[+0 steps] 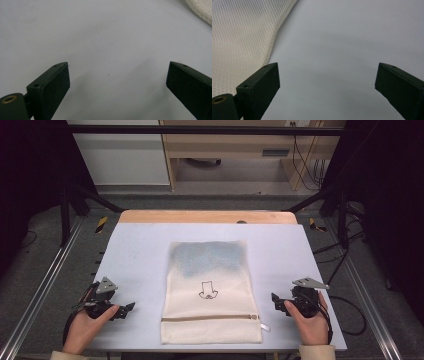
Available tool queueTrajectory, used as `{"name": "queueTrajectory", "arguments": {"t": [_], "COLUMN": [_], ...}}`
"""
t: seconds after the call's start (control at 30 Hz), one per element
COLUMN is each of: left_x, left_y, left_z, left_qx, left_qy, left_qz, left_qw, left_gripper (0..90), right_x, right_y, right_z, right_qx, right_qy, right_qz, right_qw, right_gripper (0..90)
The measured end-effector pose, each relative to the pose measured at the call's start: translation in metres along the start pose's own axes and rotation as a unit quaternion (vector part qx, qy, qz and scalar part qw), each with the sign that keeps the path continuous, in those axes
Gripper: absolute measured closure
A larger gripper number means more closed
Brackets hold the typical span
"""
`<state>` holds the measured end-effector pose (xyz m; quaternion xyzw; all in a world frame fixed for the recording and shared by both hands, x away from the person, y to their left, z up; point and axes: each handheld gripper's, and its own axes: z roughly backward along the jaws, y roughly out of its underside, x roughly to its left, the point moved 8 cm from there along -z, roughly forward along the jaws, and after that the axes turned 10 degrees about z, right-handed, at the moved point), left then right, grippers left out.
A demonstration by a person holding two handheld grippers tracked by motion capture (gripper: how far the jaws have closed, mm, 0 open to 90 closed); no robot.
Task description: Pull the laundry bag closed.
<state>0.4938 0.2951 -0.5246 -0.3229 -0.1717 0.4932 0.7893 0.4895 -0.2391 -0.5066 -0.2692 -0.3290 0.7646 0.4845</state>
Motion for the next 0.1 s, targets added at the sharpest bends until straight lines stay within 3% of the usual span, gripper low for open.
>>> {"name": "queueTrajectory", "arguments": {"t": [0.1], "left_x": [-0.0028], "left_y": [-0.0053], "left_z": [-0.0025], "left_qx": [-0.015], "left_qy": [0.004], "left_qz": [-0.002], "left_qw": [0.9999], "left_gripper": [4.7], "right_x": [0.0006], "right_y": [-0.0023], "right_z": [-0.0003], "right_qx": [-0.008], "right_qy": [0.009], "right_qz": [0.004], "right_qw": [0.9999], "right_gripper": [5.8]}}
